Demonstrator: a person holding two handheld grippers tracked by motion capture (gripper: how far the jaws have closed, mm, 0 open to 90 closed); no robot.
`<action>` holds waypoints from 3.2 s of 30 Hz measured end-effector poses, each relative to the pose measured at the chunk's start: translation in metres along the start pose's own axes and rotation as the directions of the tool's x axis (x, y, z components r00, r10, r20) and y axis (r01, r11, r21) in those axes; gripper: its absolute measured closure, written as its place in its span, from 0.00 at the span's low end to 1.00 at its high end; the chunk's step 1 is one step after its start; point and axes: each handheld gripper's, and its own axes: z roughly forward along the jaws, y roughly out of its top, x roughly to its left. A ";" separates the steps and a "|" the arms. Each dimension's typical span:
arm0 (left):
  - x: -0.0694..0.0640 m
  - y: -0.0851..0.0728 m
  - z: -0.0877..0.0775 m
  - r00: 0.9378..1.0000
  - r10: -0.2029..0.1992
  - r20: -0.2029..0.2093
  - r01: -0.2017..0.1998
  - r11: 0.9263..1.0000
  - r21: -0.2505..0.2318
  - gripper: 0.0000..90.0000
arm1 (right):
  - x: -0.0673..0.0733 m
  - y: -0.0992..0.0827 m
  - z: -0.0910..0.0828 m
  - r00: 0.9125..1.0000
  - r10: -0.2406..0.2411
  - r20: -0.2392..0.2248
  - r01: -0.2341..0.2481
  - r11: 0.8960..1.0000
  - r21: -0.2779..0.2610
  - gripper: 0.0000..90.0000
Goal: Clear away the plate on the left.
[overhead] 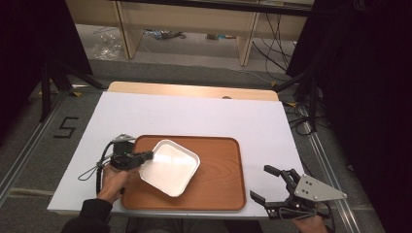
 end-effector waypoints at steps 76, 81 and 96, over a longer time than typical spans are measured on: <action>-0.102 0.013 -0.010 0.998 -0.004 0.060 -0.015 0.949 0.316 0.77 | -0.001 0.000 0.000 1.000 -0.004 0.006 0.004 1.000 0.003 0.19; -0.104 0.014 -0.010 0.997 -0.014 0.082 -0.013 0.947 0.320 0.76 | 0.000 0.000 0.000 1.000 0.000 0.007 0.000 1.000 0.006 0.19; -0.091 0.020 -0.029 0.998 -0.006 0.057 -0.008 0.970 0.241 0.41 | -0.001 -0.001 0.001 1.000 0.003 0.002 -0.003 1.000 -0.020 0.19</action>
